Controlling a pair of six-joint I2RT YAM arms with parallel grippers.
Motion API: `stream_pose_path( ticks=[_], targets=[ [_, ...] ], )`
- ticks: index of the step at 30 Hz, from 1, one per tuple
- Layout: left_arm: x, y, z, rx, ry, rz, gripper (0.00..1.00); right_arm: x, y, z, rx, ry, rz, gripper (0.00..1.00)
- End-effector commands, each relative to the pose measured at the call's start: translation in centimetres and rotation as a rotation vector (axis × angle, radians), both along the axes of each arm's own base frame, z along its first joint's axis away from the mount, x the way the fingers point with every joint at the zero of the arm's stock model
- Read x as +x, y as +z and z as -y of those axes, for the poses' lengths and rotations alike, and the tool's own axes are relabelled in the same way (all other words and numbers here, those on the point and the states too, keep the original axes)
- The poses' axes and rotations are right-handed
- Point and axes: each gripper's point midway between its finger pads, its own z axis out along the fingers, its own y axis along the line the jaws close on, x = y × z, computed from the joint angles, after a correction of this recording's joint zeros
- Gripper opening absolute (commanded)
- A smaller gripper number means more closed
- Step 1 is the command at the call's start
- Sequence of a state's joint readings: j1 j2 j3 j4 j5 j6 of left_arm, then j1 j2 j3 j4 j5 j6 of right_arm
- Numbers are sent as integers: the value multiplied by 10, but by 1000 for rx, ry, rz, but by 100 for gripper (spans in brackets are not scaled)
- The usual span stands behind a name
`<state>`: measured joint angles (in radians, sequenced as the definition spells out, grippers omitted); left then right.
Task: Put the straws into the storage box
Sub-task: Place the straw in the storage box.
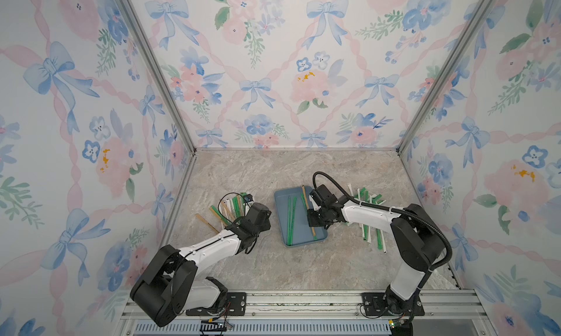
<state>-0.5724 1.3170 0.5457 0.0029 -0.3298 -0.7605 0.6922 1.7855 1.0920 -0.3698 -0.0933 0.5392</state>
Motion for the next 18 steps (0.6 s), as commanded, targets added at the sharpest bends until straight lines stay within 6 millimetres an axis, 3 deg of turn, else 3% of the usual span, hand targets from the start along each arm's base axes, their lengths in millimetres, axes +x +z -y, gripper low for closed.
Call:
stream_pose_path(
  ticks=[1, 18],
  targets=[
    [5, -4, 3, 13, -26, -23, 57, -1, 5, -4, -20, 14, 9, 12],
    [17, -15, -16, 94, 31, -63, 54, -29, 3, 12, -74, 15, -56, 11]
  ],
)
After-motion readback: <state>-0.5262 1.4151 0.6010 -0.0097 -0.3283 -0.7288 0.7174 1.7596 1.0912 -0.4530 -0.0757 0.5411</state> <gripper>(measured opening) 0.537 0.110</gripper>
